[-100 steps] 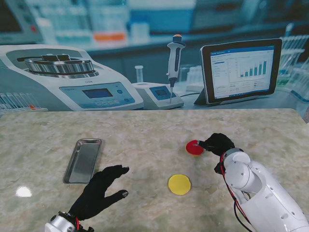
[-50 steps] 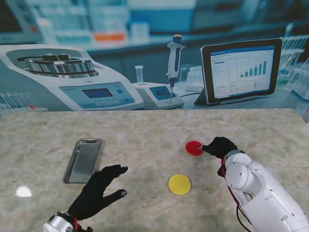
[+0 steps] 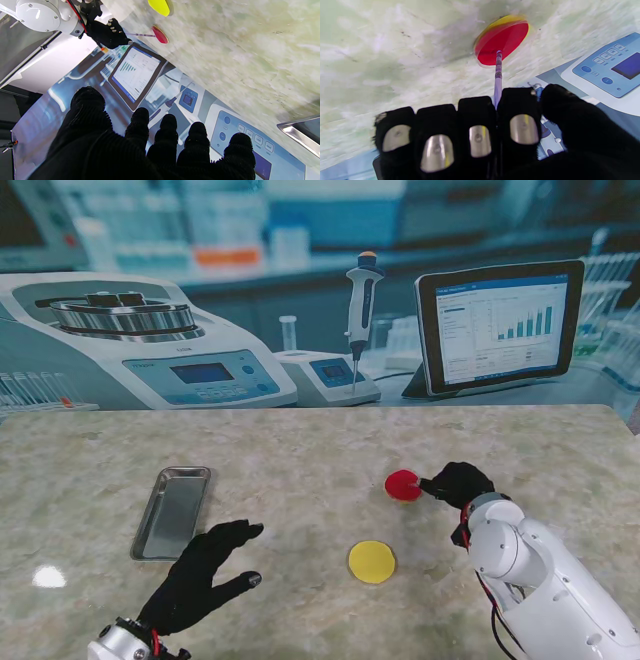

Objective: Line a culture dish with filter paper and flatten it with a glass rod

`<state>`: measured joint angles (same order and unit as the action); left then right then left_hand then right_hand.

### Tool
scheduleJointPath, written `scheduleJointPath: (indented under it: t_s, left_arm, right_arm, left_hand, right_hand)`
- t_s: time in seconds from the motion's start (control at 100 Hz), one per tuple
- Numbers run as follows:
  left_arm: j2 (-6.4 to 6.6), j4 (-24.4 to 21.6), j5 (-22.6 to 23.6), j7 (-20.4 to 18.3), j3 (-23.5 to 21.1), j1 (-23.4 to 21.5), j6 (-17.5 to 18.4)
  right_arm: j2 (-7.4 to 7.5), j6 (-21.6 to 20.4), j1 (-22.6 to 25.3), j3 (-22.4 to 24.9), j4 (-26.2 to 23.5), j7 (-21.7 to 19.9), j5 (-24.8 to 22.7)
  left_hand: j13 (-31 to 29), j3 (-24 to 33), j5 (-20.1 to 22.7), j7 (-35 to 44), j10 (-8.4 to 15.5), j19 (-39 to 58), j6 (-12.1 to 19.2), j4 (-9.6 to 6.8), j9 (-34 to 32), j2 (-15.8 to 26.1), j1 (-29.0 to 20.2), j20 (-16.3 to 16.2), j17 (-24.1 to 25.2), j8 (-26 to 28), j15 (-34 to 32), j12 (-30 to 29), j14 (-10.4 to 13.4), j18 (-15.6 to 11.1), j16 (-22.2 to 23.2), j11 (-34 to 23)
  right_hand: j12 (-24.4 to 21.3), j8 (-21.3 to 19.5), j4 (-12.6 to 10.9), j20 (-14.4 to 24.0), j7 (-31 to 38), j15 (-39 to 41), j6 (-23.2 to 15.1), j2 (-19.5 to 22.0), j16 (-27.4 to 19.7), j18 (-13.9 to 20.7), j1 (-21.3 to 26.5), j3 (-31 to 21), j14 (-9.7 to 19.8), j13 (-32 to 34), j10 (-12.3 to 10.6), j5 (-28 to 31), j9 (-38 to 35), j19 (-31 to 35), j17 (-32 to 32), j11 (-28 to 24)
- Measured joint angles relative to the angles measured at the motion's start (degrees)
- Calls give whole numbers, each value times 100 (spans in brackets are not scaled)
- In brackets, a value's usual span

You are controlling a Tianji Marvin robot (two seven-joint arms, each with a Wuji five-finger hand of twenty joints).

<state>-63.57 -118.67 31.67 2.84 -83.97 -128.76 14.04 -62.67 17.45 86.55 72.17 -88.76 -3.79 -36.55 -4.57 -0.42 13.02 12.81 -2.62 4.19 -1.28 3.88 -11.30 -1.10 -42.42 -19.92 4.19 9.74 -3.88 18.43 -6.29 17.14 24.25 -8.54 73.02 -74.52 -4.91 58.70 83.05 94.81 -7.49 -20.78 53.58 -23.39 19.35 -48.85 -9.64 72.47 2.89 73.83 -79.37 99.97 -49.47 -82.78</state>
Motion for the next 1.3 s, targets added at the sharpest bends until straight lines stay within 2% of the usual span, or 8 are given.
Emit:
scheduleJointPath:
  t_s: [0.41,0.86,0.97,1.11,1.3]
  left_arm:
    - [0,-10,-15,-7,3,-14,32]
    - [-1,-11,-40,3,10,-21,40]
    - [-2,-11,-53,-1,10,-27,42]
    - [-2,-12,-55,-1,10,-32,43]
    - [-3,-22,-54,2,2,-45,45]
  right_arm:
    - [6,22,-117,-231,30,-154,-126]
    - [72,224,199,37,-206,-381,-504]
    - [72,206,237,84,-227,-318,-473]
    - [44,-6,239,95,-202,31,-195]
    - [34,-36,6,-123,-13,2,-184]
  left_hand:
    - [0,0,0,0,0,0,0,0,0,2,0,59,0,0,0,0,0,-1,-1,8]
    - [0,0,0,0,0,0,0,0,0,4,0,60,0,0,0,0,1,-1,-1,9]
    - [0,0,0,0,0,0,0,0,0,4,0,60,0,0,0,0,1,-1,-1,9]
    - [0,0,0,0,0,0,0,0,0,4,0,60,0,0,0,0,1,-2,-1,9]
    - [0,0,0,0,0,0,0,0,0,4,0,60,0,0,0,0,1,-2,-1,10]
  right_hand:
    - [0,0,0,-64,0,3,0,0,55,0,0,0,10,1,-8,0,-1,37,-62,-2]
    - [-3,0,0,-145,56,5,-46,0,61,6,0,2,21,0,-23,0,-1,53,-184,-2]
    - [-3,0,0,-145,56,81,-46,0,61,7,0,2,24,1,-26,0,-1,82,-190,-35]
    - [-2,0,0,-146,56,81,-46,0,129,8,0,2,32,1,-35,0,-2,91,-193,-54]
    - [-3,0,0,-204,57,81,-46,0,130,8,0,3,34,1,-37,0,-2,103,-194,-56]
